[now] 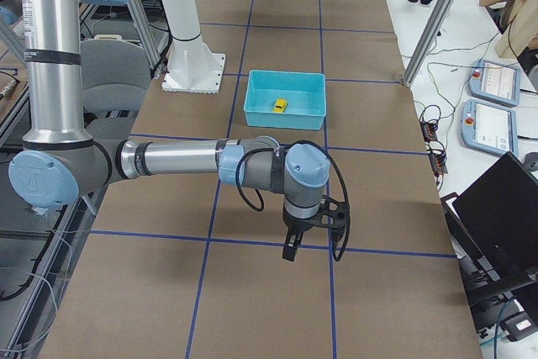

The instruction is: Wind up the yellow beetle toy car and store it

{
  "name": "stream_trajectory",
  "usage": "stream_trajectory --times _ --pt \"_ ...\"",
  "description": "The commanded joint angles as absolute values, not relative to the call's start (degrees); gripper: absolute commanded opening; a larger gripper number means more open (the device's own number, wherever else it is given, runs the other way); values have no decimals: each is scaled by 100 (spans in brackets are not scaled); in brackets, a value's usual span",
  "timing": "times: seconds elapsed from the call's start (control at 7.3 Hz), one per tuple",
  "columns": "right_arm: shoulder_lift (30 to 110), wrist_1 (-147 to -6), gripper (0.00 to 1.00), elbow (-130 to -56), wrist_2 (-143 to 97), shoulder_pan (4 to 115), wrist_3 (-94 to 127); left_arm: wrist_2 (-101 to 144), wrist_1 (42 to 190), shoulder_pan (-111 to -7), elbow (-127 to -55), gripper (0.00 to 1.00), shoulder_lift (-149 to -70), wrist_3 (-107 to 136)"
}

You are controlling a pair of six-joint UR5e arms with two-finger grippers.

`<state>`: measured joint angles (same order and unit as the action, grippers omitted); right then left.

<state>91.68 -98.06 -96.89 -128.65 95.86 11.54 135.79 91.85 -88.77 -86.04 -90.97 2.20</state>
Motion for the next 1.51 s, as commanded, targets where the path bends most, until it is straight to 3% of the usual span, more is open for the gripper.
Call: stream_trajectory --times 0.0,0.41,1.37 --pt "9264 -9449 100 -9397 -12911 9545 1292 13579 9185 -8877 -8604 100 -9097 220" --pt "9238 -8833 100 -9325 -12928 9080 449 13579 9185 -8877 -8613 100 -9097 220" --pt "9185 -9246 100 -9378 -13034 9079 730 13579 9185 -8877 -8622 100 -9097 220"
